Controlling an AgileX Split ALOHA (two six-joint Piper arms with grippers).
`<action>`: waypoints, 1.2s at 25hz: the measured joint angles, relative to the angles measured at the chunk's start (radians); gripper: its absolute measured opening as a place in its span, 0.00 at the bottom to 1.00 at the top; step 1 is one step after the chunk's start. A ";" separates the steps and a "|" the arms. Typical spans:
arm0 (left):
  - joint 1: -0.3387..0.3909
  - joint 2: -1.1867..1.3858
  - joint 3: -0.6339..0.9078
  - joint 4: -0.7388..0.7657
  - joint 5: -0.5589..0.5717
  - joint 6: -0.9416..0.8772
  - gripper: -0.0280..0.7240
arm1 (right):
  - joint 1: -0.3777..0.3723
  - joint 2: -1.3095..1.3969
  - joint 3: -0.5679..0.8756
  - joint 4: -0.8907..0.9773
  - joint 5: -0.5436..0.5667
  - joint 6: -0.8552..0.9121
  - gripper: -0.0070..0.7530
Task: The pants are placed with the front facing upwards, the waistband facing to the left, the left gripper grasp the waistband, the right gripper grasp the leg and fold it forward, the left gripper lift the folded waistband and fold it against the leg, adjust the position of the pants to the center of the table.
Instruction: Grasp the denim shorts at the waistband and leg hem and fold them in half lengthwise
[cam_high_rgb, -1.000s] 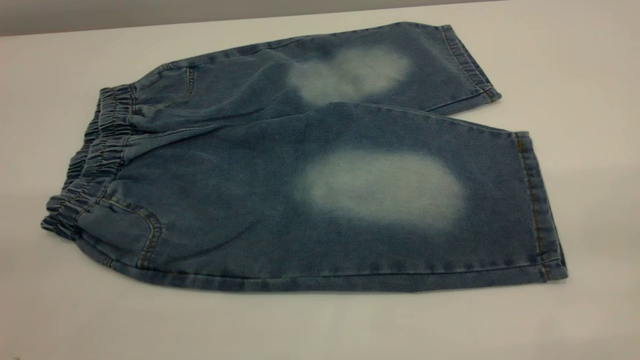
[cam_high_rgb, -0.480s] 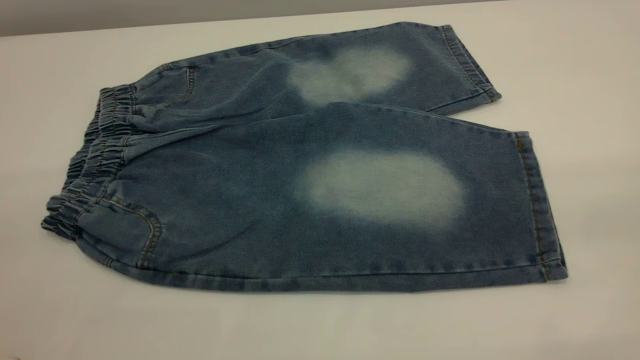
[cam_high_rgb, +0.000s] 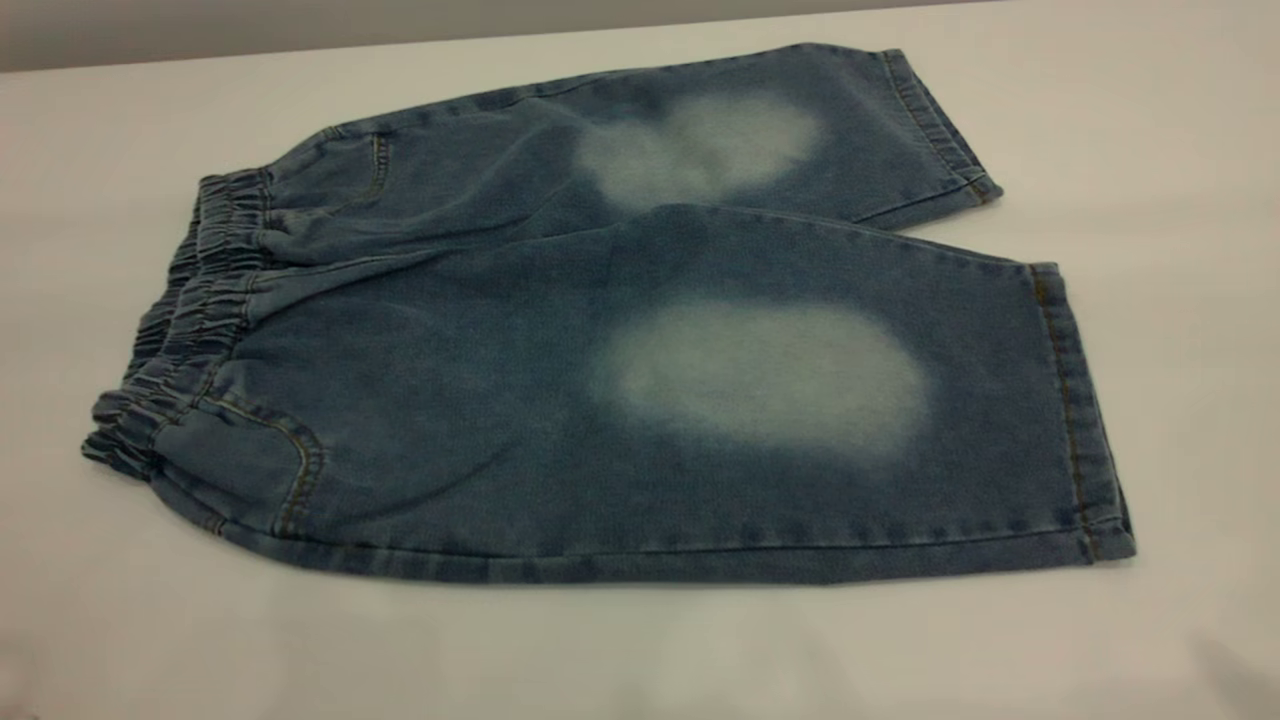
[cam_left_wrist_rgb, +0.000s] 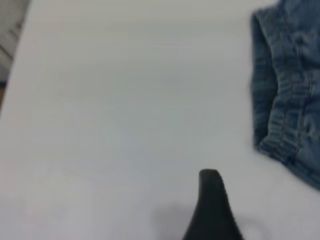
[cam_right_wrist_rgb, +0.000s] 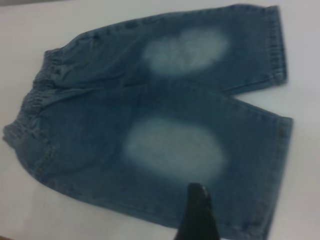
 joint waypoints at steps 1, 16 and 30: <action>0.000 0.036 0.001 0.000 -0.011 0.002 0.66 | 0.000 0.036 0.000 0.025 -0.019 -0.029 0.64; 0.001 0.533 0.001 -0.103 -0.241 0.043 0.66 | 0.000 0.307 0.000 0.165 -0.126 -0.173 0.64; 0.339 0.808 0.001 -0.474 -0.316 0.323 0.60 | 0.000 0.307 0.000 0.170 -0.135 -0.190 0.64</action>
